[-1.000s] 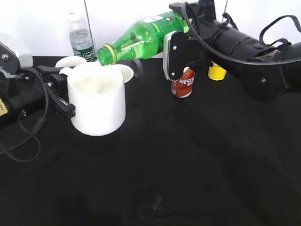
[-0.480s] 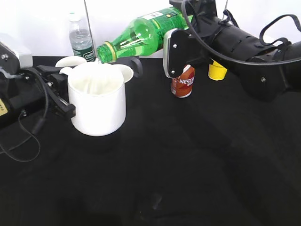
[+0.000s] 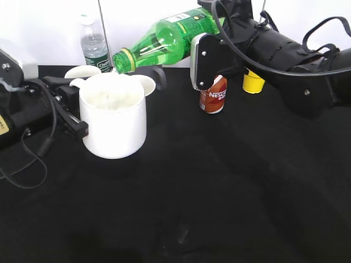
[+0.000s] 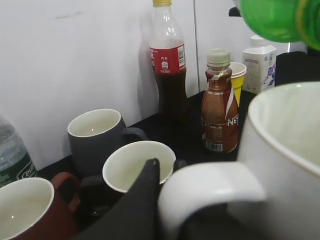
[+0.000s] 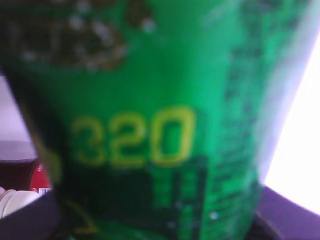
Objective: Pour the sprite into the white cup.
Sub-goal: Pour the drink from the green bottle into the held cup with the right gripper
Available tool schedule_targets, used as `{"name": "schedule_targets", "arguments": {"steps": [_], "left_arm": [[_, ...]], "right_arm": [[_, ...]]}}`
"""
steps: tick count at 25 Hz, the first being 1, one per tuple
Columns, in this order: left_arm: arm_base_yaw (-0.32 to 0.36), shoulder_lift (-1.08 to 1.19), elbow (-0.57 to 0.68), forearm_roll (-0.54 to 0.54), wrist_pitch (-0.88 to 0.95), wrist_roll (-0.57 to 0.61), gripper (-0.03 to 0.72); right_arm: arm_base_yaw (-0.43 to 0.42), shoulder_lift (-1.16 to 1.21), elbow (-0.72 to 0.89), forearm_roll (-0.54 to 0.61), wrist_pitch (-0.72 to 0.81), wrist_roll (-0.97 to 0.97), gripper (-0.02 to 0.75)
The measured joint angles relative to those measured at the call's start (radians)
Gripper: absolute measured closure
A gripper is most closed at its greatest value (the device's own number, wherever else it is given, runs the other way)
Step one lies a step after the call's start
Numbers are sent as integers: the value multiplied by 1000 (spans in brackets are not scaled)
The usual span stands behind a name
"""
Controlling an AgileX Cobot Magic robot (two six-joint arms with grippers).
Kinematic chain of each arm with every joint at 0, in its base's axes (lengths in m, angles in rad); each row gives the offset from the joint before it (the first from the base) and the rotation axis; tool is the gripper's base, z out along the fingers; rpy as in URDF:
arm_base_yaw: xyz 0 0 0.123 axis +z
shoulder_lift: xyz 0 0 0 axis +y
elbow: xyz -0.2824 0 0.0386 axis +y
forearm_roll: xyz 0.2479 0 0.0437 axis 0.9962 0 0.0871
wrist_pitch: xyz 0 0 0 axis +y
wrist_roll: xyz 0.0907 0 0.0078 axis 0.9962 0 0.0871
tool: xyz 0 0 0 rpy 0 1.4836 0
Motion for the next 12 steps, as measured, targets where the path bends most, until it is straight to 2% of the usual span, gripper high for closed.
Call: {"name": "schedule_targets", "arguments": {"steps": [12], "left_arm": [[0, 0, 0, 0, 1, 1, 634]], "right_arm": [[0, 0, -1, 0, -8, 0, 330]]}}
